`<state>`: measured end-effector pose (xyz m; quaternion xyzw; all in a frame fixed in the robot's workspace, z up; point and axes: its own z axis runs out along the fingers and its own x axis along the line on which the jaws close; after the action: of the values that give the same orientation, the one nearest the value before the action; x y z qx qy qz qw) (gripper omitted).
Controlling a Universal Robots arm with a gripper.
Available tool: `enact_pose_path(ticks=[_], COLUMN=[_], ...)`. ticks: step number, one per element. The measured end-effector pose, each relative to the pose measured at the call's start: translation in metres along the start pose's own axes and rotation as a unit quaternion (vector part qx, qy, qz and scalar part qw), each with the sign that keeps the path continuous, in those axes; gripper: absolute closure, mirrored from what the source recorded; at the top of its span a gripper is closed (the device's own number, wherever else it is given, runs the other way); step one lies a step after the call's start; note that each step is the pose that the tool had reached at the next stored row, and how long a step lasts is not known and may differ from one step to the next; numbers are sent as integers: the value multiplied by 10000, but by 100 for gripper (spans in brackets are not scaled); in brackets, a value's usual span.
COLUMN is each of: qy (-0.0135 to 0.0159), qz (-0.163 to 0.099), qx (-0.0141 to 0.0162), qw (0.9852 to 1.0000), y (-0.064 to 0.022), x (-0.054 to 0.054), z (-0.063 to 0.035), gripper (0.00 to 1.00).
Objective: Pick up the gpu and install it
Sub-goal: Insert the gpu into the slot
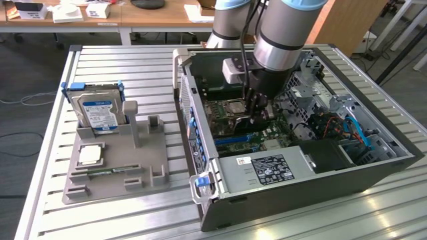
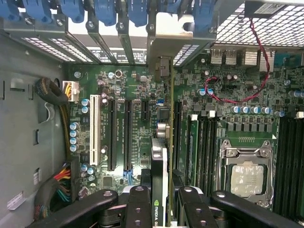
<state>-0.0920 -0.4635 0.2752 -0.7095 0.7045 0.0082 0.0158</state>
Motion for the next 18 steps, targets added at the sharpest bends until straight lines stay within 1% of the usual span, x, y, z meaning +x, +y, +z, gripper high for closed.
enact_pose_path(ticks=[4,7,14,18], qy=[1,1,1,1], qz=[-1,0,0,-1], qx=[0,0,2,2], qw=[10000,10000,10000,10000], y=[2,25,45,46], x=[0,0,0,-1], z=[0,2,2,2], gripper=[73,73,73,73])
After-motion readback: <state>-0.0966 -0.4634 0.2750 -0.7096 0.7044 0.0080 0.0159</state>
